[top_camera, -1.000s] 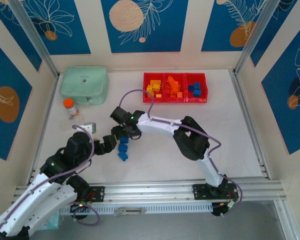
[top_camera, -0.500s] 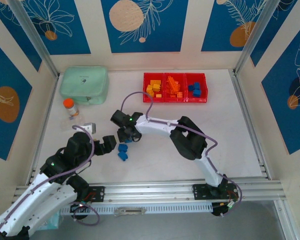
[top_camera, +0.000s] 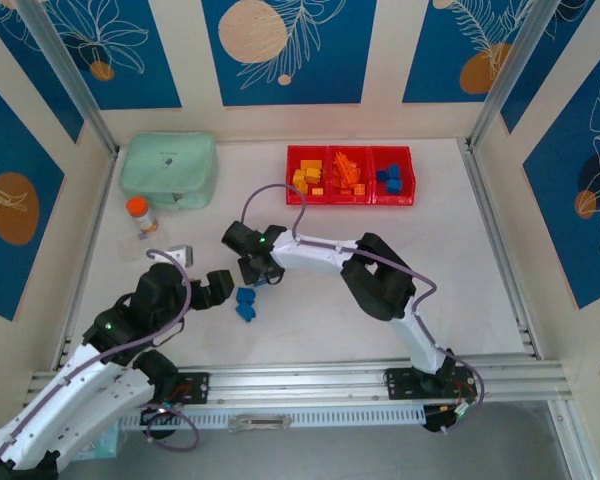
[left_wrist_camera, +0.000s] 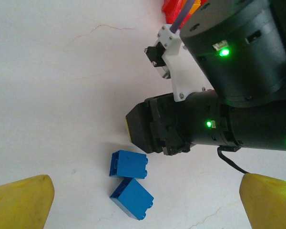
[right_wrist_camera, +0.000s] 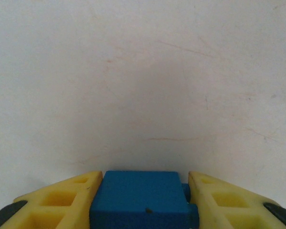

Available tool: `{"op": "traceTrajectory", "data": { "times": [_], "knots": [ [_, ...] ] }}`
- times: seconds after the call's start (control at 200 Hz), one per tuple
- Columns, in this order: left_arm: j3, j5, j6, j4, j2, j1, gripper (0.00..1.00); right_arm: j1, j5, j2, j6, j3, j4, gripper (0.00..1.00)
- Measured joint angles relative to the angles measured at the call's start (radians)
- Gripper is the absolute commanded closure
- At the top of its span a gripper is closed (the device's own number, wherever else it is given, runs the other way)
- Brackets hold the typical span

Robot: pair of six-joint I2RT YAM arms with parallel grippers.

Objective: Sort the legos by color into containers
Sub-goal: Pick up the lego from the center of the table, then place the lego in the container.

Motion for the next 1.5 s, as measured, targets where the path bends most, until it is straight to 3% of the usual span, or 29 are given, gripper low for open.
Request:
{"op": "traceTrajectory", "data": {
  "times": [0.335, 0.57, 0.75, 0.965, 1.12, 1.375, 1.5],
  "knots": [
    [0.021, 0.055, -0.004, 0.066, 0.122, 0.0, 0.01, -0.073, -0.002, -0.233, -0.044, -0.125, 0.027, 0.68],
    [0.071, 0.128, 0.002, 0.185, 0.301, -0.003, 0.01, -0.27, 0.005, -0.446, -0.079, -0.242, 0.04, 0.68],
    [0.135, 0.158, 0.01, 0.288, 0.462, -0.028, 0.01, -0.452, 0.001, -0.515, -0.111, -0.301, 0.046, 0.68],
    [0.226, 0.192, 0.027, 0.414, 0.655, -0.076, 0.01, -0.668, -0.012, -0.504, -0.145, -0.286, 0.048, 0.68],
    [0.314, 0.217, 0.04, 0.479, 0.79, -0.095, 0.01, -0.801, 0.005, -0.409, -0.17, -0.194, 0.067, 0.68],
    [0.433, 0.238, 0.076, 0.517, 0.929, -0.097, 0.01, -0.889, 0.021, -0.17, -0.203, 0.05, 0.072, 0.67],
    [0.466, 0.24, 0.089, 0.517, 0.954, -0.097, 0.01, -0.904, 0.034, -0.071, -0.223, 0.168, 0.066, 0.61]
  ]
}}
